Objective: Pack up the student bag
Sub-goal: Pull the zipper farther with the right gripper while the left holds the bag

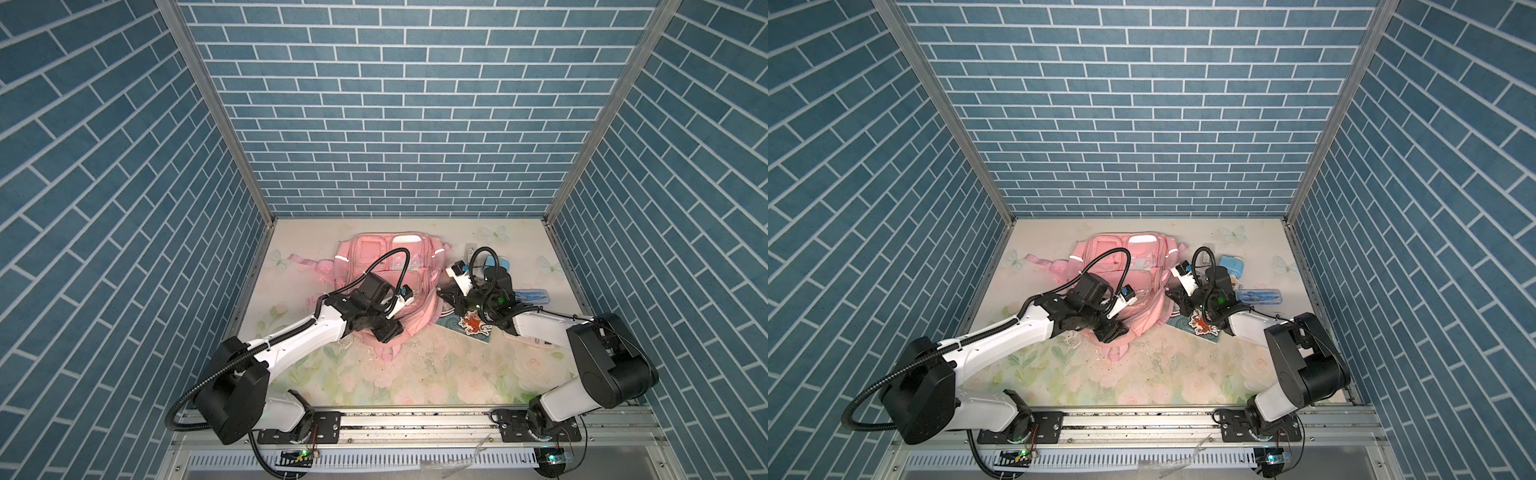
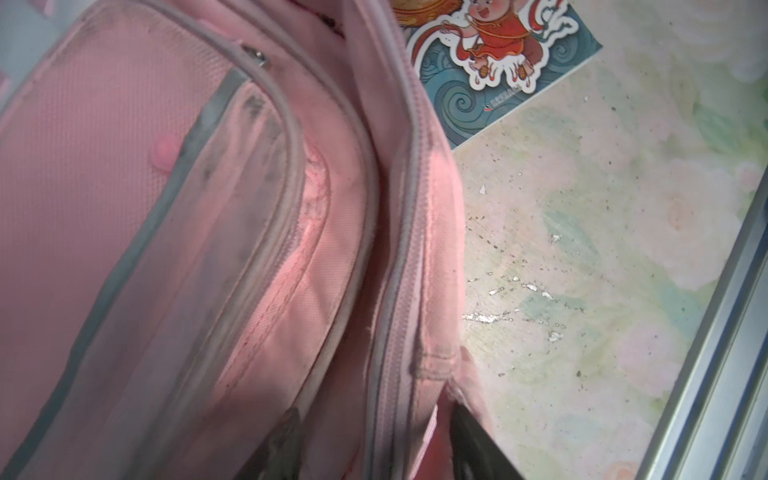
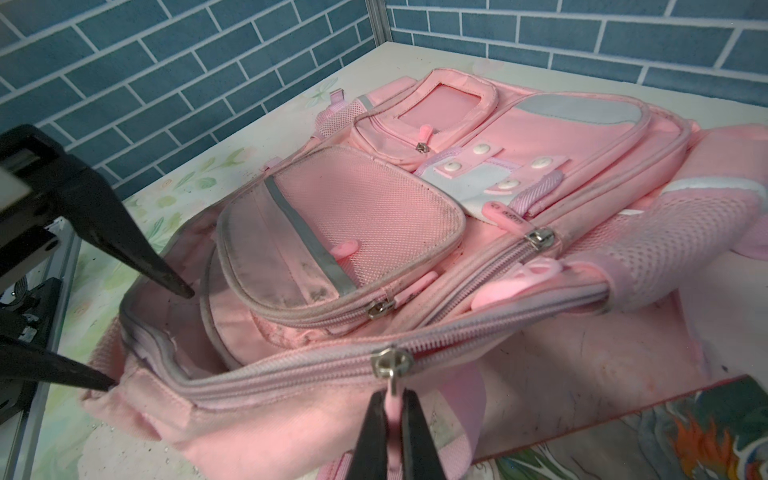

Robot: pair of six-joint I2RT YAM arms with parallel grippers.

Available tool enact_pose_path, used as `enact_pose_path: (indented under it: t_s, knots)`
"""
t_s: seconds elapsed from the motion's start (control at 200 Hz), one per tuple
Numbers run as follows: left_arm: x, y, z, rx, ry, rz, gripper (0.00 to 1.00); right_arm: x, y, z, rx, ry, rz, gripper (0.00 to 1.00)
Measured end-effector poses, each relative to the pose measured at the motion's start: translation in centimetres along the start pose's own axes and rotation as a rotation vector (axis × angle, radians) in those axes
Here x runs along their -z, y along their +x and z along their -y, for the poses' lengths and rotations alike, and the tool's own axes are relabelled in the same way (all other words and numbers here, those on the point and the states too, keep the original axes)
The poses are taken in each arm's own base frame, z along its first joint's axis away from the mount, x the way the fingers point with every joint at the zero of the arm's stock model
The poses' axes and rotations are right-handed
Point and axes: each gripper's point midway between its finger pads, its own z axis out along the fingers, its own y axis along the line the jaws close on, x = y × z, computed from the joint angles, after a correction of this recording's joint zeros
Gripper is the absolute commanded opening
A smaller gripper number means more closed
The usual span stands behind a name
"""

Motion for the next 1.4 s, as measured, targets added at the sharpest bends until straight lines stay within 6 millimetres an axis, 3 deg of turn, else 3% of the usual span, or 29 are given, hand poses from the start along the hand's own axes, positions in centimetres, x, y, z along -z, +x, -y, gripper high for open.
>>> enact_pose_path:
  t_s: [0.145, 0.275, 0.63, 0.8, 1.14, 1.395]
  knots:
    - [-0.3, -0.4, 0.4, 0.017, 0.023, 0.027, 0.13, -0.2, -0.9, 0.3, 0.013, 0.005, 0.000, 0.00]
    - [-0.8, 0.0, 0.8, 0.036, 0.044, 0.036, 0.00, -0.7, -1.0, 0.6, 0.018, 0.000, -0.009, 0.00]
    - [-0.8, -1.2, 1.1, 0.151, 0.043, 0.121, 0.00, -1.2, -1.9, 1.7, 0.017, -0.004, -0.008, 0.00]
    - [-0.5, -1.3, 0.7, 0.215, 0.039, 0.156, 0.00, -1.3, -1.9, 1.2, 0.024, -0.007, -0.010, 0.00]
    - [1.3, -1.5, -1.4, 0.325, 0.015, 0.226, 0.00, -0.6, -2.4, -3.6, 0.076, -0.088, 0.001, 0.00]
    - [2.0, -1.9, -1.6, 0.367, 0.013, 0.251, 0.00, -1.5, -2.0, -7.3, 0.104, -0.187, -0.018, 0.00]
